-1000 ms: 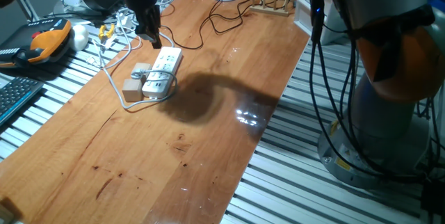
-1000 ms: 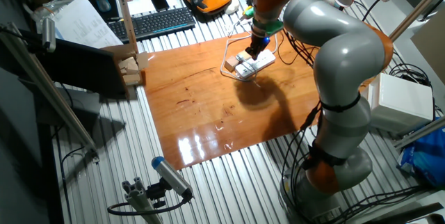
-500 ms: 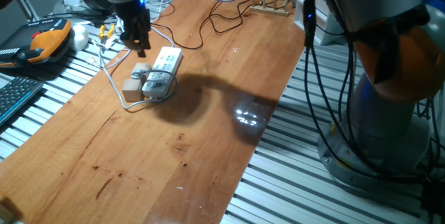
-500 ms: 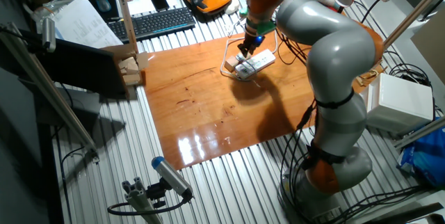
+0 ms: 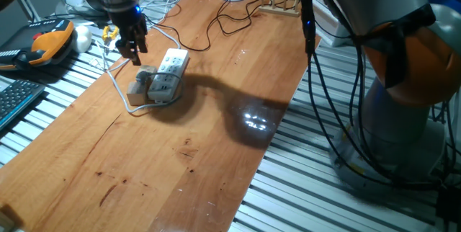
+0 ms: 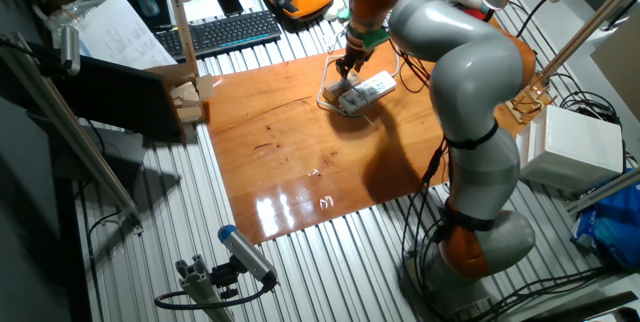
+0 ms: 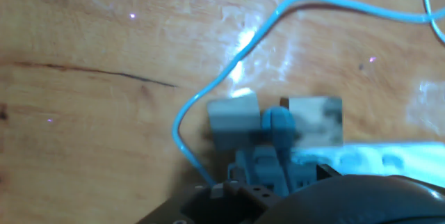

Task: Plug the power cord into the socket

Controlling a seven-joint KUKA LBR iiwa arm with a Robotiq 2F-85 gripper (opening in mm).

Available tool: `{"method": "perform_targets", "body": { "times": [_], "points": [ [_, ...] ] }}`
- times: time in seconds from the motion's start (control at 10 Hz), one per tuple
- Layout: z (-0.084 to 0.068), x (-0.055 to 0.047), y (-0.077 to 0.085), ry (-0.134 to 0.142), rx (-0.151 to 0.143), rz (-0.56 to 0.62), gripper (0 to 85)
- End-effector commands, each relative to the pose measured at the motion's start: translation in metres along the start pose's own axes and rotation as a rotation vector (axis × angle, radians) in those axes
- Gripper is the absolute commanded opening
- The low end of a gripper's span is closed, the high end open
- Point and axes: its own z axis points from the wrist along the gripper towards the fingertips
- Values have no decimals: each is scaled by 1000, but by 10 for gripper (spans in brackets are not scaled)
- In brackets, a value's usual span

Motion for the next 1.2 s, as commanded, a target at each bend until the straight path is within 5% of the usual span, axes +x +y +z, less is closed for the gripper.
{"method": "perform_targets", "body": {
  "times": [0.0, 0.4, 1.1],
  "points": [
    [8, -3, -2, -5, -7, -1, 510],
    [30, -9, -5, -40, -6, -25, 510],
    [55, -15, -12, -47, -21, -50, 510]
  ]
}}
